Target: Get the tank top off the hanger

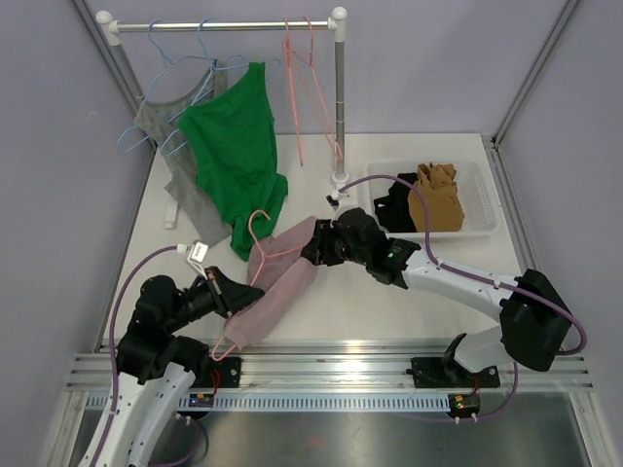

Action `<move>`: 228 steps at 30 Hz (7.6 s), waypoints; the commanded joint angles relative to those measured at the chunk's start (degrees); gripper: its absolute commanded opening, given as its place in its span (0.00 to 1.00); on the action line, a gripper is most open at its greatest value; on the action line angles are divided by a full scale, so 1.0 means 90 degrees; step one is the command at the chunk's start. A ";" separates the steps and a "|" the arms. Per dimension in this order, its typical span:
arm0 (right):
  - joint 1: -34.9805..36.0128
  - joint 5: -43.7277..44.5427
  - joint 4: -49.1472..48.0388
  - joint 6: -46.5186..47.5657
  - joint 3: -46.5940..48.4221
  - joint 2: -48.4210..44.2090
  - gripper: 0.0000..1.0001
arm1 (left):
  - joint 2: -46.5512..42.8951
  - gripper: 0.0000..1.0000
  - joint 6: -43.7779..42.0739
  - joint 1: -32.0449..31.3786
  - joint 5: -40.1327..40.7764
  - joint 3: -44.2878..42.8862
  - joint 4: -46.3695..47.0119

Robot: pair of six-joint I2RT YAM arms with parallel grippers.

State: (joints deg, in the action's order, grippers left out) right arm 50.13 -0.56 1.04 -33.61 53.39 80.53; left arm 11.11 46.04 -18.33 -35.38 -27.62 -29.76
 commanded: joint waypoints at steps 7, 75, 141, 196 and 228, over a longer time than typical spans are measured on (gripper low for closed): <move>0.0084 0.0510 -0.0145 0.0325 0.0202 0.0076 0.06 | 0.0064 0.00 -0.0232 -0.0014 0.0024 -0.0124 0.0251; -0.1439 -0.3388 0.2520 -0.0163 0.1208 -0.4319 0.00 | 0.2672 0.08 -0.2704 -0.1499 0.3900 -0.2019 0.7167; 0.0846 0.1029 0.4103 -0.0690 -0.1078 -0.6468 0.99 | 0.8285 0.00 -0.2400 -0.0406 0.4624 -0.8452 0.1538; 0.0846 0.0756 0.3245 0.0482 -0.0482 0.0582 1.00 | 0.2116 0.99 -0.2889 -0.0122 0.4887 -0.4482 -0.1244; 0.0076 0.3968 0.6212 0.1750 0.4125 0.0319 0.00 | 0.0699 0.99 -0.3221 -0.0122 0.5356 -0.1971 -0.0873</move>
State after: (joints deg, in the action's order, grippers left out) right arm 54.41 27.49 52.36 -21.98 84.33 84.31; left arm 16.62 17.45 -19.62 12.86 -45.67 -40.86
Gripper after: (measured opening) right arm 0.088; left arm 0.988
